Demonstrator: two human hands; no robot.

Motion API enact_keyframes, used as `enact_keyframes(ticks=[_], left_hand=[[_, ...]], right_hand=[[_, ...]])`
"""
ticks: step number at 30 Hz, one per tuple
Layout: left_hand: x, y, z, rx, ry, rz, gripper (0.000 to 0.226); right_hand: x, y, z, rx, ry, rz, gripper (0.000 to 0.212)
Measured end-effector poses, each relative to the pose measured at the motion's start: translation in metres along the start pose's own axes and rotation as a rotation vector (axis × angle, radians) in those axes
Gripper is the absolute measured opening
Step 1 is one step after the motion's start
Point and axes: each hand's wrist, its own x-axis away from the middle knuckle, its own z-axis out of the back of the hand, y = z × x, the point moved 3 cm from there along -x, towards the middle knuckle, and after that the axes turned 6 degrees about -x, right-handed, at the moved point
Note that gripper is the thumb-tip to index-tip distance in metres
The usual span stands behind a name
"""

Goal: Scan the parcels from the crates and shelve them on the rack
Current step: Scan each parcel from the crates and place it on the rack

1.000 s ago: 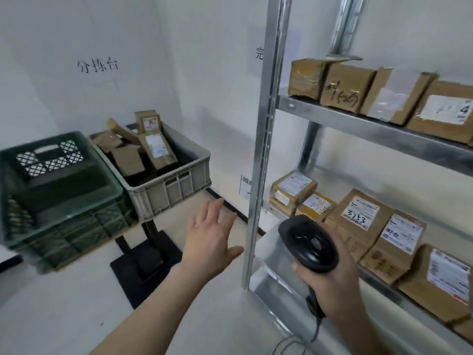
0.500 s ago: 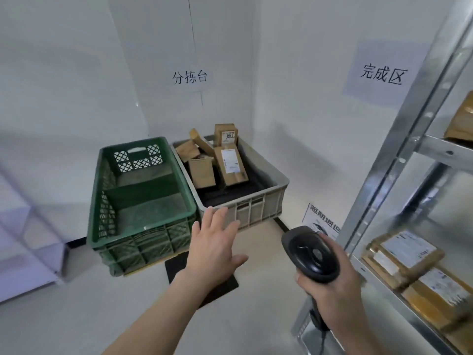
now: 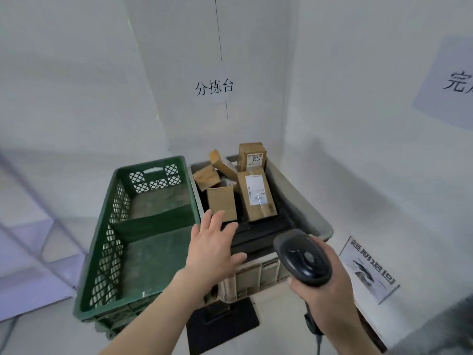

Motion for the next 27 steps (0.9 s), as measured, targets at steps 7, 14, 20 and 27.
enact_keyframes(ticks=[7, 14, 20, 27], left_hand=[[-0.091, -0.045, -0.025, -0.023, -0.076, -0.019, 0.069], [-0.193, -0.097, -0.066, -0.071, -0.163, -0.099, 0.07], [-0.255, -0.115, -0.1, -0.125, -0.241, -0.166, 0.073], [-0.278, -0.119, -0.12, -0.143, -0.32, -0.176, 0.063]], right_hand=[[-0.059, 0.011, -0.028, 0.069, -0.005, 0.005, 0.08], [-0.112, 0.022, -0.069, 0.073, 0.103, -0.086, 0.085], [-0.142, 0.034, -0.091, 0.107, 0.207, -0.124, 0.082], [-0.168, 0.045, -0.106, 0.129, 0.25, -0.136, 0.084]])
